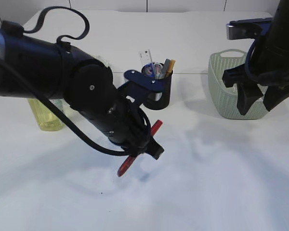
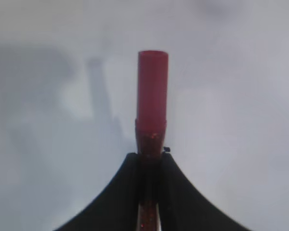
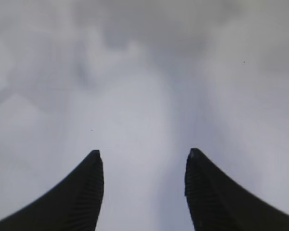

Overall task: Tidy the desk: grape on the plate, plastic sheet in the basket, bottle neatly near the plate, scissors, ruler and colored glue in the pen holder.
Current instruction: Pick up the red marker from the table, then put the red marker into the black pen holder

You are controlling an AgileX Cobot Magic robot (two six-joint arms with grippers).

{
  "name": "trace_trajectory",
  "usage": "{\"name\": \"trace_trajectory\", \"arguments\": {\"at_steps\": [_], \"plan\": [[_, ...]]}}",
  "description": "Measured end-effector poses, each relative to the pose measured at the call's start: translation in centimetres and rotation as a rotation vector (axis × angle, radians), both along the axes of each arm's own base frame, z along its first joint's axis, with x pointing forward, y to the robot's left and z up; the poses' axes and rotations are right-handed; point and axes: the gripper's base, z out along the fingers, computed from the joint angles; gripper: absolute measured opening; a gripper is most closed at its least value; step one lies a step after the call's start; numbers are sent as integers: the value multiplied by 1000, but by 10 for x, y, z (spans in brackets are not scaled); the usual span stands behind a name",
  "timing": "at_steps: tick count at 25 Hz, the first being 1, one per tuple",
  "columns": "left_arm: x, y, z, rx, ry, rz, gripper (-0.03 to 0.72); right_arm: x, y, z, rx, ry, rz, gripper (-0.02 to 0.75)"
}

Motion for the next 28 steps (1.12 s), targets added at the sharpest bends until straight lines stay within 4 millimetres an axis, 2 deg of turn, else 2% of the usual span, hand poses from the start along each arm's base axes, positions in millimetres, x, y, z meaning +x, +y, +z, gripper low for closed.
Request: {"name": "trace_trajectory", "arguments": {"at_steps": [1, 8, 11, 18, 21, 24, 28], "plan": [[2, 0, 5, -12, -43, -15, 71, 0, 0, 0, 0, 0, 0, 447], [14, -10, 22, -138, -242, -62, 71, 0, -1, 0, -9, -2, 6, 426], [25, -11, 32, -237, -341, -49, 71, 1, -2, 0, -23, -6, 12, 426], [64, 7, 65, -506, -653, 34, 71, 1, -2, 0, -29, -9, 13, 426], [75, 16, 80, -619, -780, 76, 72, 1, -3, 0, -31, -10, 16, 426], [89, 19, 83, -667, -831, 113, 72, 1, -3, 0, -35, -11, 17, 425], [105, 10, 76, -687, -852, 120, 75, 1, -3, 0, -37, -12, 17, 423]]}}
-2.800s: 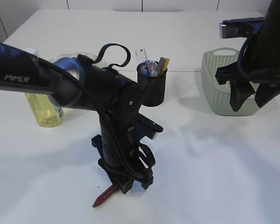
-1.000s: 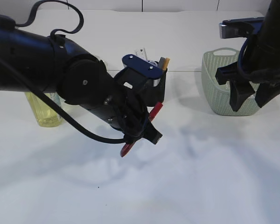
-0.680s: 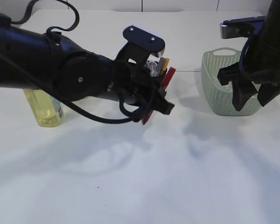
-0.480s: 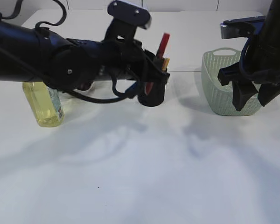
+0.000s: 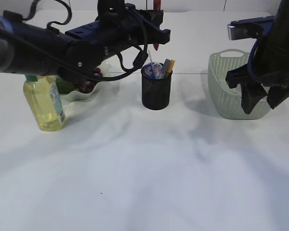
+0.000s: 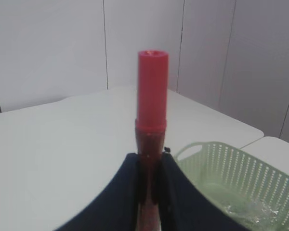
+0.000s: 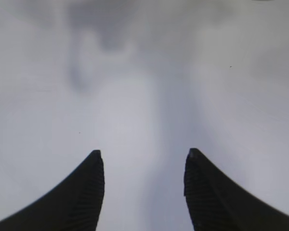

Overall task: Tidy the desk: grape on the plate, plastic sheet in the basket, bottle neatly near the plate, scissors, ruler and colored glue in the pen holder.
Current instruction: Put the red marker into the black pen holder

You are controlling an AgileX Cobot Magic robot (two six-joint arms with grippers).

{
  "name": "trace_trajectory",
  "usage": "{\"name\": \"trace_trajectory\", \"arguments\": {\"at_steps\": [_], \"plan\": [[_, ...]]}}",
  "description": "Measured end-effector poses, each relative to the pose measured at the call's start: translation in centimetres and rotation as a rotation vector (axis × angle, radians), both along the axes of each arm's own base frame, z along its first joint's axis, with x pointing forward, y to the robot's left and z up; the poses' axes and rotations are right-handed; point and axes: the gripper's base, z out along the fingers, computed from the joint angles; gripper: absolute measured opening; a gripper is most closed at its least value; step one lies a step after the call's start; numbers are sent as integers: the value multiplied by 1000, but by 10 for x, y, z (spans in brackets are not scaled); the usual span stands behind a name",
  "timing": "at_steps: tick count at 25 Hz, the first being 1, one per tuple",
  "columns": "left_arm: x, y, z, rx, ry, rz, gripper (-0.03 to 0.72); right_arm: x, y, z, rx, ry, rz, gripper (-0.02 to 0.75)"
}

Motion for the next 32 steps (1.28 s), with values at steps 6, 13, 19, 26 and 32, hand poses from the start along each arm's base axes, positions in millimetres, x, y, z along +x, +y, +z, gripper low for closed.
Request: {"name": "trace_trajectory", "arguments": {"at_steps": [6, 13, 19, 26, 32], "plan": [[22, -12, -27, 13, 19, 6, 78, 1, -2, 0, -23, -6, 8, 423], [32, -11, -51, 24, 40, 19, 80, 1, -2, 0, -27, -7, 9, 423], [41, -3, -65, 24, 65, 49, 81, 1, -2, 0, -29, -8, 10, 423], [45, -6, -81, 30, 73, 49, 86, 1, -3, 0, -32, -9, 10, 423], [51, -10, -81, 19, 57, 49, 92, 1, -4, 0, -47, -13, 13, 423]]}}
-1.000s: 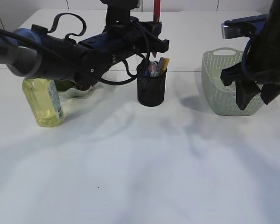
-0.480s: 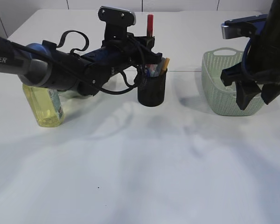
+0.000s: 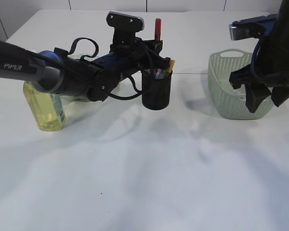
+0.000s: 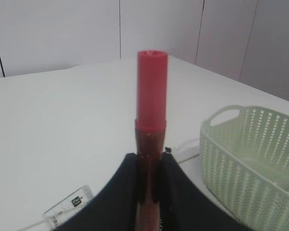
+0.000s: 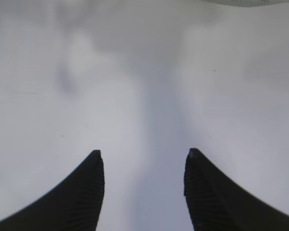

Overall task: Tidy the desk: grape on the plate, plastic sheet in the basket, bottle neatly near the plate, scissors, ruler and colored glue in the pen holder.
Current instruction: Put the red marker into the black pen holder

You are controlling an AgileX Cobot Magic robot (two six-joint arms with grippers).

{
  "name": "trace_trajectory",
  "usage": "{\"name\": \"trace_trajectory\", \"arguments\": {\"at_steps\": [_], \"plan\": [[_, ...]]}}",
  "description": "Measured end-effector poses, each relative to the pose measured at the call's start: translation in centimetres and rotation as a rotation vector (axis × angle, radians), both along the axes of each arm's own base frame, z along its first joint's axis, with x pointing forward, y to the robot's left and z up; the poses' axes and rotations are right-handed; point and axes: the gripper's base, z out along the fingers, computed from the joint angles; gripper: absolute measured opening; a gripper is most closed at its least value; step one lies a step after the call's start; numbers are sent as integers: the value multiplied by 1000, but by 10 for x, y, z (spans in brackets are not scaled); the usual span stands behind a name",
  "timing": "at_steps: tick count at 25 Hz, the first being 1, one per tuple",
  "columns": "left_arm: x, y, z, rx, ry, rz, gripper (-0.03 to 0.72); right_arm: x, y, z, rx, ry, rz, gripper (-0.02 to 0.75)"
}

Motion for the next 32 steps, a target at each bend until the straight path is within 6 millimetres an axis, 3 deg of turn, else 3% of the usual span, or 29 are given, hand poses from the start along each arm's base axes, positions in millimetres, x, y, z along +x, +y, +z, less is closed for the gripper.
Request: {"name": "trace_trajectory", "arguments": {"at_steps": [15, 23, 32], "plan": [[0, 0, -2, 15, 23, 1, 109, 0, 0, 0, -1, 0, 0, 432], [0, 0, -3, 20, 33, 2, 191, 0, 0, 0, -2, 0, 2, 430], [0, 0, -6, 37, 58, 3, 211, 0, 0, 0, -2, 0, 2, 425]]}}
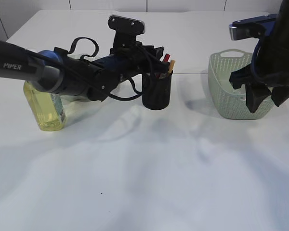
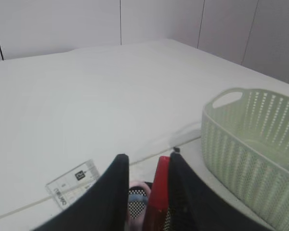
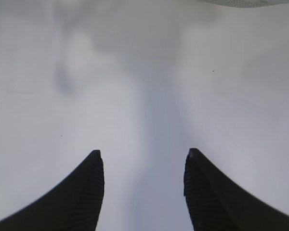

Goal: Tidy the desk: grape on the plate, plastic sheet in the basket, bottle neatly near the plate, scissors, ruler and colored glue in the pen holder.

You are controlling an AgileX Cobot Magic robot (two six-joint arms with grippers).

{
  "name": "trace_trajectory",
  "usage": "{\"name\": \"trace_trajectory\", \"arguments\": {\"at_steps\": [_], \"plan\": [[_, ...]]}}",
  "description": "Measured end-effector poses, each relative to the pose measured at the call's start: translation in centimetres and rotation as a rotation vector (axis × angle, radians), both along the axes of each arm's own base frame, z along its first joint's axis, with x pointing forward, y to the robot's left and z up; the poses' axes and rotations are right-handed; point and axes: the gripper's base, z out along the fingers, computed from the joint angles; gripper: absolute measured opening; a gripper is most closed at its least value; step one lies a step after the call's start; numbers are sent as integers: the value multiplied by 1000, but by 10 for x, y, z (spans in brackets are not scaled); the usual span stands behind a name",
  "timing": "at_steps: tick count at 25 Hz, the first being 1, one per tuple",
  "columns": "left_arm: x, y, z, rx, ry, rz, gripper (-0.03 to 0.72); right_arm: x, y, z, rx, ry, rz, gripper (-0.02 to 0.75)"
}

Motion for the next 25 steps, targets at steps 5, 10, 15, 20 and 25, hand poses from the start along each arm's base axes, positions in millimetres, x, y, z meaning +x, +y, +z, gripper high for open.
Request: {"name": "trace_trajectory", "arguments": {"at_steps": [5, 10, 15, 20, 25], "plan": [[-5, 4, 22, 46, 67, 3, 258, 0, 0, 0, 0, 0, 0, 425], [-18, 13, 69, 84, 122, 8, 360, 1, -2, 0, -27, -8, 5, 425], [-39, 26, 110, 145, 213, 14, 382, 2, -7, 1, -82, -24, 14, 425], [-63, 43, 151, 184, 273, 19, 384, 1, -3, 1, -46, -17, -13, 442], [-93, 62, 189, 212, 321, 25, 385, -1, 3, 0, 27, 3, -28, 458]]}}
